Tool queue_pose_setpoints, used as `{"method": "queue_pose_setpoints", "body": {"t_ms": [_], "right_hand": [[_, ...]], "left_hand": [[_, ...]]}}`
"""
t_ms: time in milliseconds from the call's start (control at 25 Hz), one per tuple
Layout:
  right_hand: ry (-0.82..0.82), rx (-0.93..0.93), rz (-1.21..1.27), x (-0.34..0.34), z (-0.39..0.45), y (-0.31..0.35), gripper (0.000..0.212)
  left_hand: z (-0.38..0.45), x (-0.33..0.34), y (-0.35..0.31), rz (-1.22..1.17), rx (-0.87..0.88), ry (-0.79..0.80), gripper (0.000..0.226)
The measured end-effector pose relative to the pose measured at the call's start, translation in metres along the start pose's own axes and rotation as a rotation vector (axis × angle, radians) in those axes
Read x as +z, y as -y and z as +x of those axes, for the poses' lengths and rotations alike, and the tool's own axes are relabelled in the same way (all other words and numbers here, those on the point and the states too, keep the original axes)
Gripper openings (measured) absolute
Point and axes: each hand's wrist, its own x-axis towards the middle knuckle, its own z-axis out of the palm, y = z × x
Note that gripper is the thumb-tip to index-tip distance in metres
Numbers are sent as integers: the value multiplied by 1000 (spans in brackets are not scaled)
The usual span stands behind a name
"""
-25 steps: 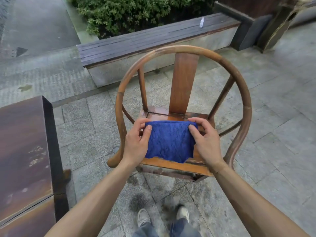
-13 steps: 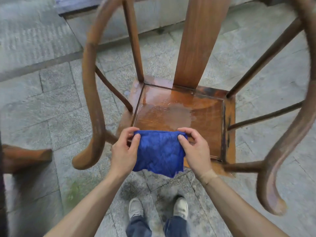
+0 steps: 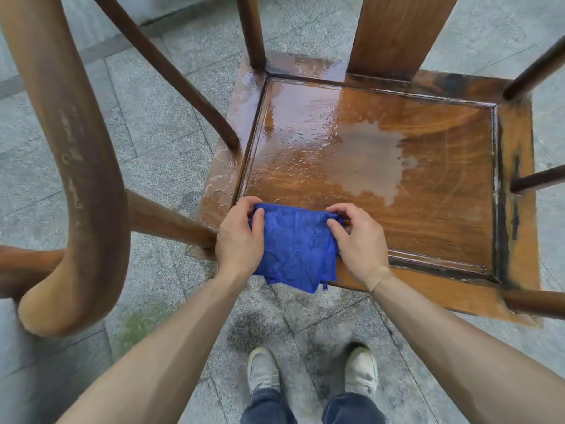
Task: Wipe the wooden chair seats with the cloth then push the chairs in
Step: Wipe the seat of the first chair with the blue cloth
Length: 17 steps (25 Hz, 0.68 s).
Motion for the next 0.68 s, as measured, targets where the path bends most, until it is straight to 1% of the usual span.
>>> {"method": "queue_pose_setpoints", "body": {"t_ms": [80, 160, 240, 280, 360, 440, 560, 680], "right_hand": [[1, -53, -126, -9, 1, -3, 15], [-108, -103, -227, -27, 5, -7, 20], [-248, -143, -314, -51, 16, -15, 33], [-287, -149, -372, -63, 24, -21, 38], [-291, -82, -508, -84, 43, -37, 42], [-257, 9, -625, -101, 61, -59, 48], [-169, 129, -687, -114, 79, -88, 60], [-158, 136, -707, -113, 81, -100, 61]], "left_hand": [[-4, 3, -4, 207, 45, -59, 23], [-16, 9, -6, 405, 183, -94, 34], [-32, 21, -4, 521, 381, 3, 47], [-39, 30, 1, 581, 439, 73, 53], [-47, 44, 10, 685, 451, 175, 63], [-46, 52, 16, 743, 434, 207, 70], [-31, 58, 15, 778, 419, 175, 77], [10, 63, 1, 789, 361, 123, 79]]}}
